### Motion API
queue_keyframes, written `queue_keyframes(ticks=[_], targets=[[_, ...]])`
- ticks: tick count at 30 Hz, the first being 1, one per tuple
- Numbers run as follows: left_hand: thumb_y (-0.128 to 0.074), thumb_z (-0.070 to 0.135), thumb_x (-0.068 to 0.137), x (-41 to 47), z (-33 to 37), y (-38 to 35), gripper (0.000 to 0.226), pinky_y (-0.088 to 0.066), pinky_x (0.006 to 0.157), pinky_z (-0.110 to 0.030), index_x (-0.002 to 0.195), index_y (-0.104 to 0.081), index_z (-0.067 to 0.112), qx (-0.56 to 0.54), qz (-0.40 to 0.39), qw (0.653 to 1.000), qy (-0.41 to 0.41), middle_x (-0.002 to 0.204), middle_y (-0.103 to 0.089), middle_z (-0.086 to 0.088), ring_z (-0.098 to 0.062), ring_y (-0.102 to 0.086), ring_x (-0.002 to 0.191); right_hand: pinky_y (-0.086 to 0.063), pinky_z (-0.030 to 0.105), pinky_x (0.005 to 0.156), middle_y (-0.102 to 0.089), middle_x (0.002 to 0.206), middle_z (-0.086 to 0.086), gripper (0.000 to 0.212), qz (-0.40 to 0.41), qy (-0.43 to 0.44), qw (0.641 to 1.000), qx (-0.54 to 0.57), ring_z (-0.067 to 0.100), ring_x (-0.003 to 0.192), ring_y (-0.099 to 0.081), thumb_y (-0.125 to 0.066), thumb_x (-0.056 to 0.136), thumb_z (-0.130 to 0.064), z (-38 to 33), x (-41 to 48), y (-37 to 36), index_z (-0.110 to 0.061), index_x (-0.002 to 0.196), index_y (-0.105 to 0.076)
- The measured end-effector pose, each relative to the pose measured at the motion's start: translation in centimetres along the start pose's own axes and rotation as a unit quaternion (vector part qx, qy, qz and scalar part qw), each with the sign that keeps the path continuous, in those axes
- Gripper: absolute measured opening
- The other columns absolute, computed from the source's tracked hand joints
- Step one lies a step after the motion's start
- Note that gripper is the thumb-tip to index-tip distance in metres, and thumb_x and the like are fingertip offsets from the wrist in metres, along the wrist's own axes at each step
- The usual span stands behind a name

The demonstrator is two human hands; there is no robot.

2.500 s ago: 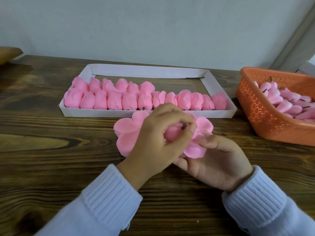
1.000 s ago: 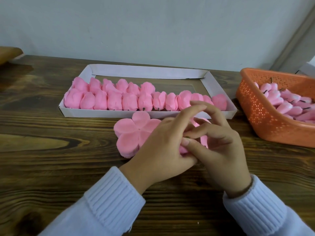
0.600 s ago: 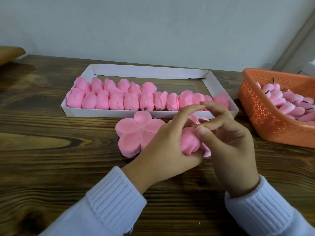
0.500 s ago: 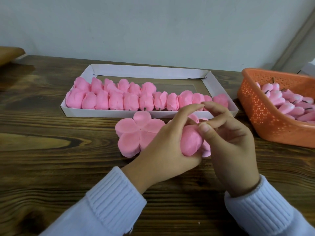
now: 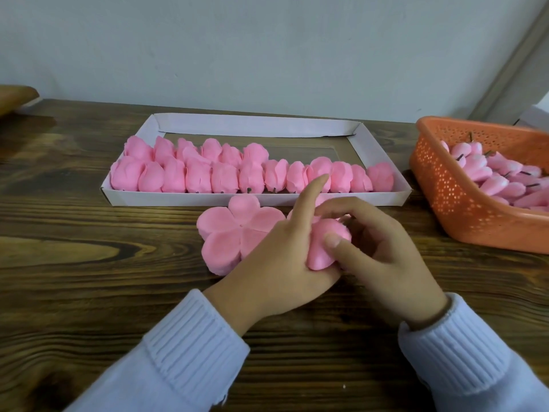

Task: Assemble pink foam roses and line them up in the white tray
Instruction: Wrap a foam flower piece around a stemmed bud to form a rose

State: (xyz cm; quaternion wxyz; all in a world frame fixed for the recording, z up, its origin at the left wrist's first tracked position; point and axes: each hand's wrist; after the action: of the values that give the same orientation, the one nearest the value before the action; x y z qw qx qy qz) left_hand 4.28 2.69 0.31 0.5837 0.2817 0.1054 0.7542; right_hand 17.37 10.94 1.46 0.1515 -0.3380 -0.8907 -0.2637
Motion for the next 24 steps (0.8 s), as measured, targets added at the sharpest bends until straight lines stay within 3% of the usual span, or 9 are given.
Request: queue_keyframes(ticks=[3,6,8,11,14,16,18,20,24], targets=[[-0.072,0.02,0.079,0.0,-0.2,0.2,0.096,-0.054,0.076,-0.027,0.145,-0.006,0.045,-0.023,-0.004,1.0,0.005,0.1,-0.07,0.009,-0.002,-0.067,0.087,-0.048,0.016,0.063,-0.069,0.087,-0.007,0.012,-0.009,-0.031,0.997,0.072,0.007,0.076,-0.064,-0.064,0.084,-0.016,-0.2,0.1,0.1,-0.019,0.096,-0.067],[-0.077,0.027,0.075,0.0,-0.1,0.2,0.094,-0.054,0.08,-0.021,0.145,-0.016,0.04,-0.066,0.017,0.998,-0.001,0.106,-0.066,0.017,0.001,-0.065,0.095,-0.042,0.022,0.048,-0.066,0.079,-0.003,0.008,0.021,-0.095,0.979,0.18,0.019,0.063,-0.056,-0.068,0.08,-0.021,-0.1,0.3,0.3,-0.023,0.088,-0.07],[-0.079,0.038,0.07,-0.1,0.2,0.3,0.093,-0.053,0.088,-0.023,0.142,-0.022,0.043,-0.099,0.037,0.994,-0.009,0.113,-0.063,0.018,0.0,-0.062,0.105,-0.047,0.025,0.048,-0.067,0.085,0.006,0.015,0.012,-0.149,0.935,0.321,0.022,0.066,-0.058,-0.07,0.078,-0.023,-0.1,0.4,0.5,-0.021,0.092,-0.07],[-0.079,0.05,0.061,-0.1,0.6,0.6,0.093,-0.05,0.094,-0.027,0.137,-0.025,0.053,-0.111,0.047,0.992,-0.022,0.118,-0.054,0.024,-0.003,-0.057,0.115,-0.055,0.027,0.061,-0.067,0.097,0.013,0.027,-0.031,-0.204,0.841,0.499,0.022,0.078,-0.062,-0.057,0.083,-0.022,-0.2,0.6,0.5,-0.012,0.105,-0.067],[-0.081,0.044,0.056,0.2,0.6,0.7,0.092,-0.05,0.094,-0.03,0.134,-0.031,0.044,-0.152,0.033,0.988,-0.025,0.125,-0.051,0.012,-0.011,-0.056,0.118,-0.054,0.026,0.068,-0.068,0.098,0.009,0.032,-0.063,-0.241,0.804,0.539,0.019,0.083,-0.061,-0.046,0.091,-0.022,-0.1,0.5,-0.2,-0.008,0.111,-0.067],[-0.084,0.034,0.057,0.2,0.8,0.7,0.086,-0.049,0.093,-0.024,0.131,-0.04,0.035,-0.184,0.01,0.983,-0.021,0.122,-0.059,0.003,-0.008,-0.059,0.113,-0.057,0.029,0.072,-0.069,0.103,0.01,0.032,-0.09,-0.256,0.794,0.545,0.019,0.091,-0.067,-0.042,0.096,-0.02,-0.2,0.3,-0.6,-0.006,0.113,-0.065],[-0.085,0.02,0.06,0.1,0.9,0.7,0.075,-0.047,0.09,-0.016,0.123,-0.049,0.039,-0.189,-0.006,0.982,-0.023,0.111,-0.068,0.004,0.001,-0.062,0.104,-0.057,0.031,0.076,-0.069,0.108,0.011,0.029,-0.116,-0.256,0.794,0.539,0.02,0.098,-0.068,-0.049,0.095,-0.021,-0.3,0.1,-0.9,-0.006,0.115,-0.064],[-0.079,0.012,0.063,0.0,1.2,0.7,0.063,-0.045,0.086,-0.008,0.112,-0.057,0.047,-0.183,-0.009,0.982,-0.036,0.105,-0.068,0.022,0.01,-0.06,0.1,-0.057,0.033,0.082,-0.068,0.112,0.012,0.03,-0.128,-0.251,0.788,0.547,0.022,0.104,-0.066,-0.063,0.09,-0.022,-0.3,0.0,-1.0,-0.007,0.117,-0.065],[-0.078,0.007,0.066,0.1,1.8,0.7,0.042,-0.045,0.091,-0.015,0.103,-0.062,0.019,-0.199,0.014,0.977,-0.071,0.113,-0.063,0.006,-0.001,-0.06,0.108,-0.056,0.034,0.082,-0.069,0.112,0.007,0.033,-0.123,-0.26,0.795,0.534,0.019,0.106,-0.066,-0.074,0.081,-0.028,0.0,0.0,-1.0,-0.015,0.111,-0.07]])
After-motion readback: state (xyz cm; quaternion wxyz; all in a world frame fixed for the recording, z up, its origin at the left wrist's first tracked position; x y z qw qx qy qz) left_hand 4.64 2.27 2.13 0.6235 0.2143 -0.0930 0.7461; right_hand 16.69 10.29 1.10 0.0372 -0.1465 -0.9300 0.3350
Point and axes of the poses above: each hand's wrist, its own x-axis towards the middle knuckle, its own y-axis out of the back of the hand, z = x × y
